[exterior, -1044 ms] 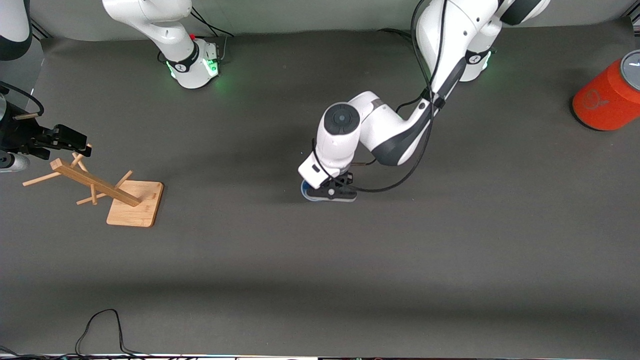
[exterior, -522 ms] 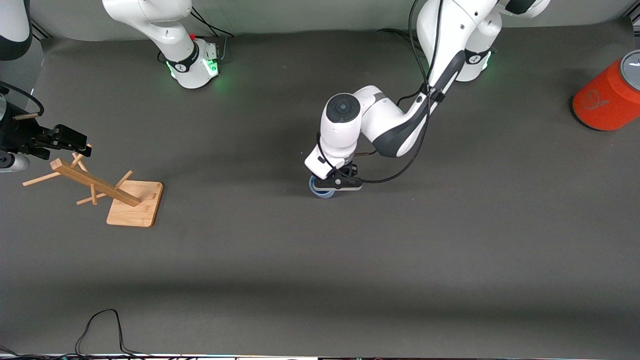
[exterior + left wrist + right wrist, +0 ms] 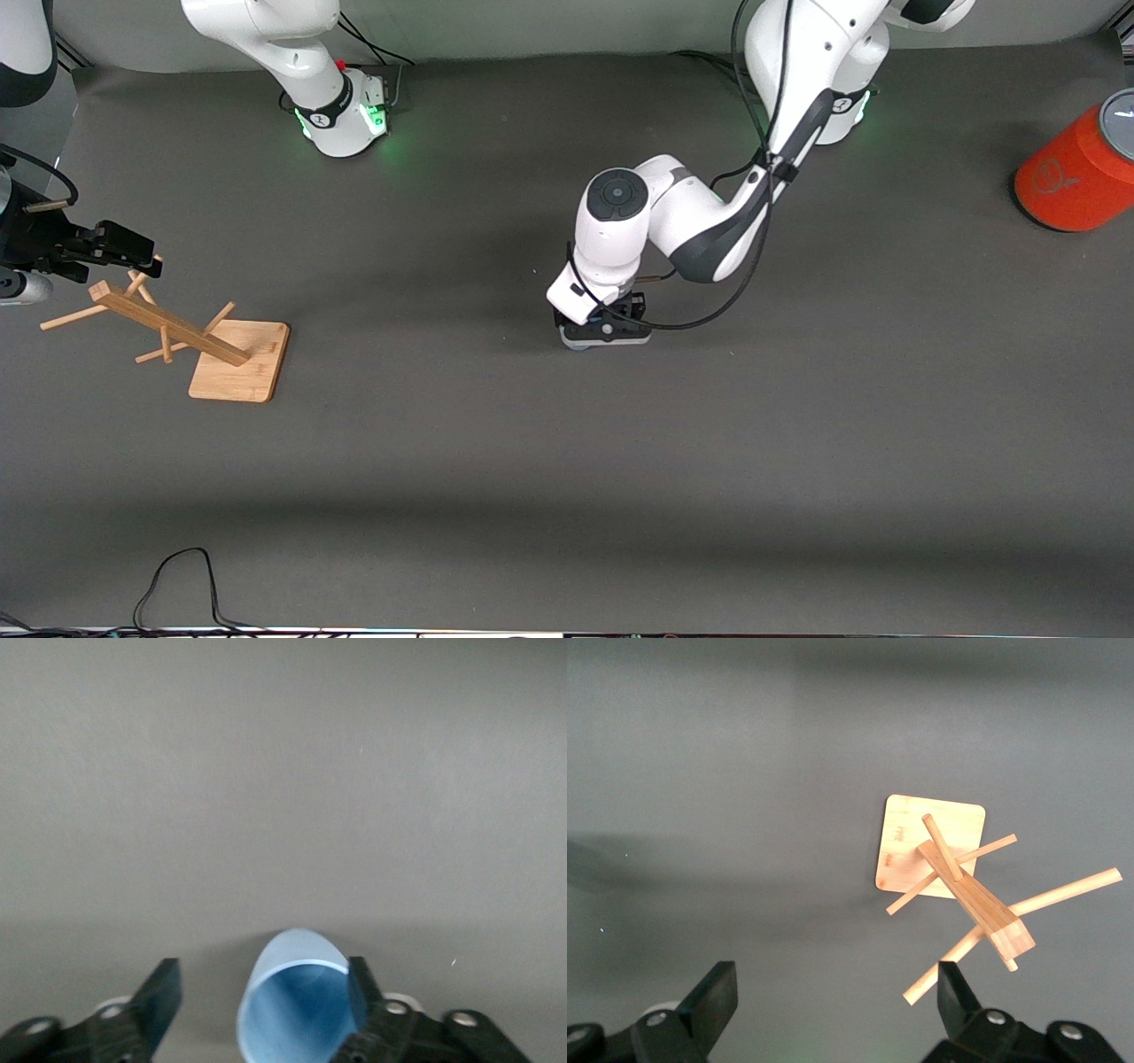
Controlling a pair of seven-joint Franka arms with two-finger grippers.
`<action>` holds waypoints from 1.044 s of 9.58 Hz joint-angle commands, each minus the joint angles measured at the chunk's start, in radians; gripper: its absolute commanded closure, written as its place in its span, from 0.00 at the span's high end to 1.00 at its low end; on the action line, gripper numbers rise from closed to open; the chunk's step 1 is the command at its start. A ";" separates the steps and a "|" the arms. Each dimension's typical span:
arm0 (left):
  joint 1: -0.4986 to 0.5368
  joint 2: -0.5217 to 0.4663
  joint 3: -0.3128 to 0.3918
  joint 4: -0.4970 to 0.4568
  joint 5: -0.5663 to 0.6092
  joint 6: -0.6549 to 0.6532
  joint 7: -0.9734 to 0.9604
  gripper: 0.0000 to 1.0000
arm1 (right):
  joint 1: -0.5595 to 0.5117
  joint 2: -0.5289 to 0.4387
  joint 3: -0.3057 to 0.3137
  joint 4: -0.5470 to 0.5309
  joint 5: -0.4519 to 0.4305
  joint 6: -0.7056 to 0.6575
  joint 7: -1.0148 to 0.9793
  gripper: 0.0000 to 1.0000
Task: Rotate and upright cup with both arms
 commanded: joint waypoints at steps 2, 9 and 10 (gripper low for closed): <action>0.068 0.005 0.004 0.297 0.005 -0.337 0.209 1.00 | 0.004 0.003 -0.004 0.009 -0.013 -0.009 -0.020 1.00; 0.554 -0.337 0.001 0.183 -0.139 -0.664 0.869 1.00 | 0.003 0.004 -0.005 0.009 -0.013 -0.009 -0.022 1.00; 0.624 -0.440 0.002 0.043 -0.185 -0.598 0.940 1.00 | 0.003 0.004 -0.005 0.009 -0.013 -0.008 -0.022 1.00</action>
